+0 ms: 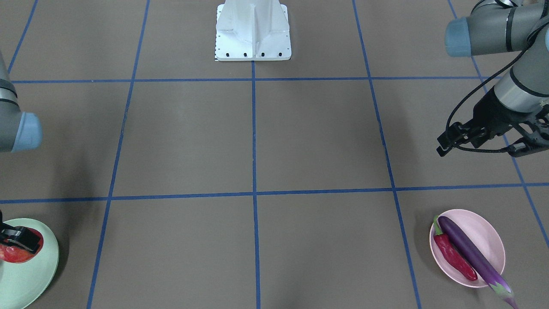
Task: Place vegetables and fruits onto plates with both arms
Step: 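Carry the pomegranate with the right gripper to the green plate, then open the right gripper and withdraw both arms from the plates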
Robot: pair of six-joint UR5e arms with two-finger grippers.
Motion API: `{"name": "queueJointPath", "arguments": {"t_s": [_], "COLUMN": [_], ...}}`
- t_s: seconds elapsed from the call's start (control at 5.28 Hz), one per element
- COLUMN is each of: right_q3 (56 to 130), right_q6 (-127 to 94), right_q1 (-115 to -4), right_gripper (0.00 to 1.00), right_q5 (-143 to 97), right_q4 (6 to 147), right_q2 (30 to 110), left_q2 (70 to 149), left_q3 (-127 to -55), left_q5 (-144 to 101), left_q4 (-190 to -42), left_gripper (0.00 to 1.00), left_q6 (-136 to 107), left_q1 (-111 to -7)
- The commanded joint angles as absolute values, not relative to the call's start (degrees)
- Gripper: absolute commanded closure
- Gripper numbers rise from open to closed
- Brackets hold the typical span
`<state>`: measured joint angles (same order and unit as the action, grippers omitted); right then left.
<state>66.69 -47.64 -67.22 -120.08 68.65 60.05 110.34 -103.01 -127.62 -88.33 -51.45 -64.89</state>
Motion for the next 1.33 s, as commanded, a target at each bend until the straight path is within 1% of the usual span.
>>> {"name": "queueJointPath", "arguments": {"t_s": [0.0, 0.19, 0.38, 0.57, 0.95, 1.14], "right_q3": [63.02, 63.37, 67.55, 75.24, 93.25, 96.82], "right_q6": [-46.84, -46.41, -46.15, -46.06, -42.83, -39.32], "right_q1": [-66.19, -66.09, -66.44, -69.4, -73.12, -76.34], "right_gripper": [0.31, 0.0, 0.0, 0.0, 0.0, 0.0], "right_q5": [-120.06, -120.41, -122.59, -127.57, -131.13, -133.57], "right_q4": [68.82, 68.3, 68.38, 68.55, 68.81, 68.91], "right_q2": [60.03, 61.25, 63.17, 68.15, 84.03, 88.11], "left_q2": [110.3, 110.39, 109.78, 105.86, 97.26, 92.6], "left_q3": [-103.01, -103.09, -104.49, -108.68, -112.4, -114.33], "left_q5": [-127.53, -126.57, -126.39, -126.39, -126.47, -126.56], "left_q4": [-88.42, -88.33, -88.5, -88.51, -89.12, -90.95], "left_gripper": [0.0, 0.0, 0.0, 0.0, 0.0, 0.0], "left_q6": [-51.59, -51.42, -51.15, -46.54, -33.56, -29.83], "left_q1": [-64.86, -64.86, -65.04, -65.04, -65.21, -65.39]}}
